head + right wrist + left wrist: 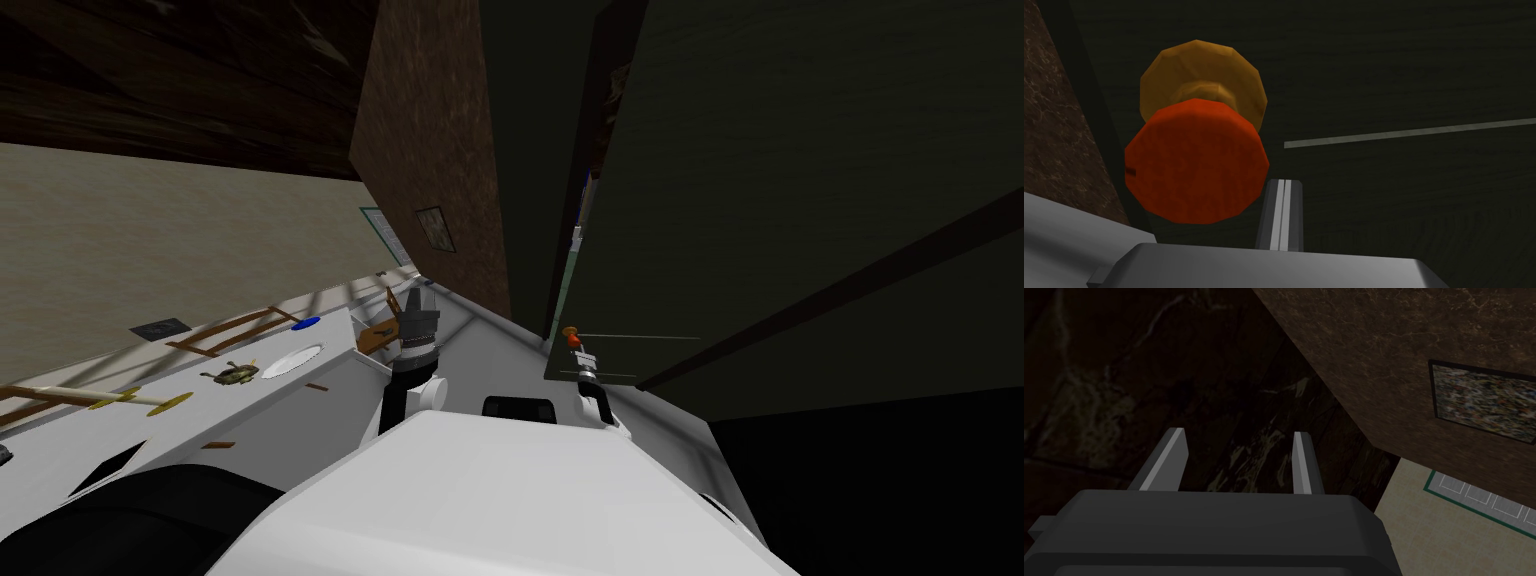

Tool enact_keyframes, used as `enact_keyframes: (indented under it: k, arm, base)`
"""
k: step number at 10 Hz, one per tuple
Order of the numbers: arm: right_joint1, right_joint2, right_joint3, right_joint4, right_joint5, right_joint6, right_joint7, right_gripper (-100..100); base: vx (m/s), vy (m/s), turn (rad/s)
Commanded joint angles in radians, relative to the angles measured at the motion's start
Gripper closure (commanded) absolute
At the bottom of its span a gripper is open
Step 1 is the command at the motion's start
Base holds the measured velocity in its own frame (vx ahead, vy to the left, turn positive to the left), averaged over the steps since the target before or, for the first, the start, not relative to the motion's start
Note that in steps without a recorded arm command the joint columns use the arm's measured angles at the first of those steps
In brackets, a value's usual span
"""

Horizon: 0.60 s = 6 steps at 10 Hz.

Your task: Pull the door open

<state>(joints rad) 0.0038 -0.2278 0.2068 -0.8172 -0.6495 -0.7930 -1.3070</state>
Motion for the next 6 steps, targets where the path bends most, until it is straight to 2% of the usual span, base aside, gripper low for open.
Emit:
enact_keyframes:
  k: [1, 6]
  arm:
    - [-0.023, 0.027, 0.028, 0.016, 0.013, -0.016, -0.006, -100]
    - [-0.027, 0.031, 0.033, 0.026, 0.011, -0.016, -0.009, -100]
  base:
    - [-0.019, -0.008, 0.003]
    - [-0.037, -0.033, 0.021]
